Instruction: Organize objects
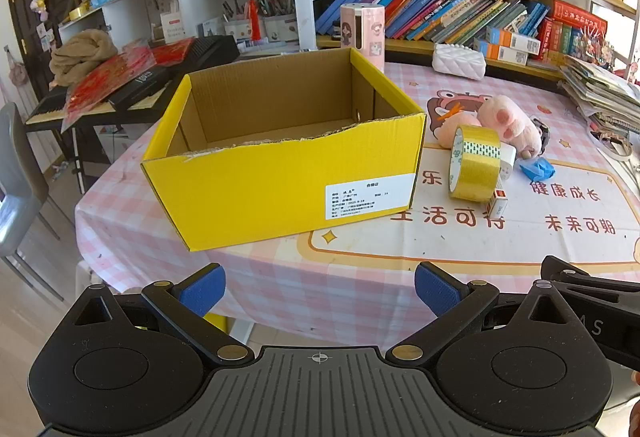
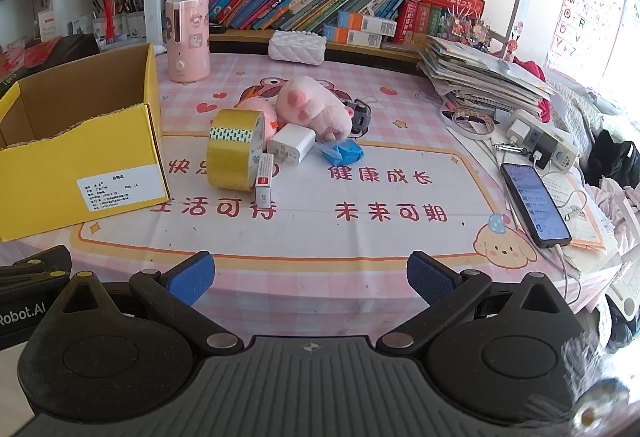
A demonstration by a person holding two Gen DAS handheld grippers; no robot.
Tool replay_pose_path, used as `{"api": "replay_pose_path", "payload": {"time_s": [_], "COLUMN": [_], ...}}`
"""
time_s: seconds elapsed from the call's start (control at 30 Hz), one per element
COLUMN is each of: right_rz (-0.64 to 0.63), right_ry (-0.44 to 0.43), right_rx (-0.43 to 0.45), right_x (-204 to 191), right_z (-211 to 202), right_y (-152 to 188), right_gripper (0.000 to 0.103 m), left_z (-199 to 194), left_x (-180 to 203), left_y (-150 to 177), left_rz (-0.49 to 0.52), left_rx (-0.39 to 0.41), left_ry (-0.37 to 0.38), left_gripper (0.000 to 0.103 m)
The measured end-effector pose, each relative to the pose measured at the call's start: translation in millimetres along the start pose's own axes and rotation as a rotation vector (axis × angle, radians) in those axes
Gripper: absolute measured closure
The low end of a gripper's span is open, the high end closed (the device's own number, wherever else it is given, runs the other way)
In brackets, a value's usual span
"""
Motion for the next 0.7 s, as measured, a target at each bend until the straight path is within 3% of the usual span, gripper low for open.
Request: {"api": "replay_pose_path", "payload": {"time_s": [0.7], "right_rz": [0.002], "right_ry": [-0.003], "right_rx": [-0.008], "right_x": [-0.7], "right_z": [3.1], "right_y": [-0.5], "right_gripper": [0.0], "left_z": [1.5], "left_x": [1.1], "left_y": [2.8], "left_rz": [0.002], "left_rx": [-0.004], "left_ry": [-0.001], "left_gripper": [0.001]}}
Point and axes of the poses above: each gripper's, at about its wrist camera, not at the fingertips, and z roughly the way its jaws point, x to its right, y to its underside, the point moved 4 cm from there along z, roughly the way its jaws point, and after that the axes turned 12 degrees about -y, right-handed, at the moved point
